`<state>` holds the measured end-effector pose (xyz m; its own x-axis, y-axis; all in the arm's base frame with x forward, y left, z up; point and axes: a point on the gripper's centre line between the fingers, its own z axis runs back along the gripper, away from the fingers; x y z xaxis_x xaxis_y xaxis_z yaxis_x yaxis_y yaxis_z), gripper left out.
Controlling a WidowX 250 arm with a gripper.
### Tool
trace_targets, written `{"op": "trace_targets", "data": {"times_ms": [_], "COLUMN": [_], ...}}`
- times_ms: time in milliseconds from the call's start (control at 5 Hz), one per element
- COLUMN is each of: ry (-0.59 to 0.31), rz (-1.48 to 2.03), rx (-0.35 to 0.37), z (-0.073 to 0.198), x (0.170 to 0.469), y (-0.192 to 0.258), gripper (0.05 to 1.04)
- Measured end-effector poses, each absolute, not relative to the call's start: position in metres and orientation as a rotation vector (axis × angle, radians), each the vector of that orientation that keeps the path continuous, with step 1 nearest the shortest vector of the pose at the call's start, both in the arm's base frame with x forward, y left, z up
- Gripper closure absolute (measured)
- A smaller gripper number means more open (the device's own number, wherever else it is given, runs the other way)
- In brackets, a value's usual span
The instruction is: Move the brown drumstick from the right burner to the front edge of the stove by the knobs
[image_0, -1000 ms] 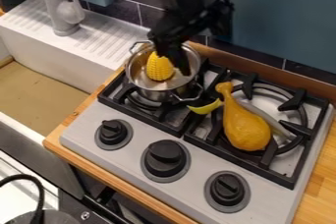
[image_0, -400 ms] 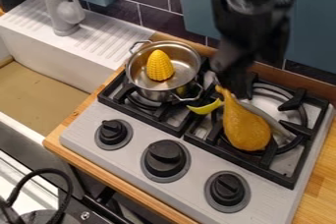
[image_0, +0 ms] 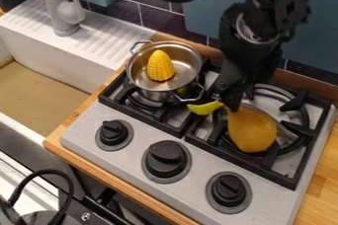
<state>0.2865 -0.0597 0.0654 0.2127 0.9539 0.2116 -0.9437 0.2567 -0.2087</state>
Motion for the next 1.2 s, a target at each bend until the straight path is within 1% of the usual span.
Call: {"op": "trace_targets", "data": {"times_ms": [400, 600, 800, 1000, 1200], "ry": [-0.330, -0.332, -0.301, -0.298, -0.311], "rz": [1.253, 1.250, 1.252, 1.218, 1.205], "rx": [-0.036, -0.015, 0.025, 0.039, 0.047], "z": [0.063, 0.059, 0.058, 0.055, 0.051], "x": [0.292, 0.291, 0.285, 0.282, 0.285], "y": [-0.060, -0.056, -0.050, -0.048, -0.049], "gripper": [0.088, 0.088, 0.088, 0.088, 0.140]}}
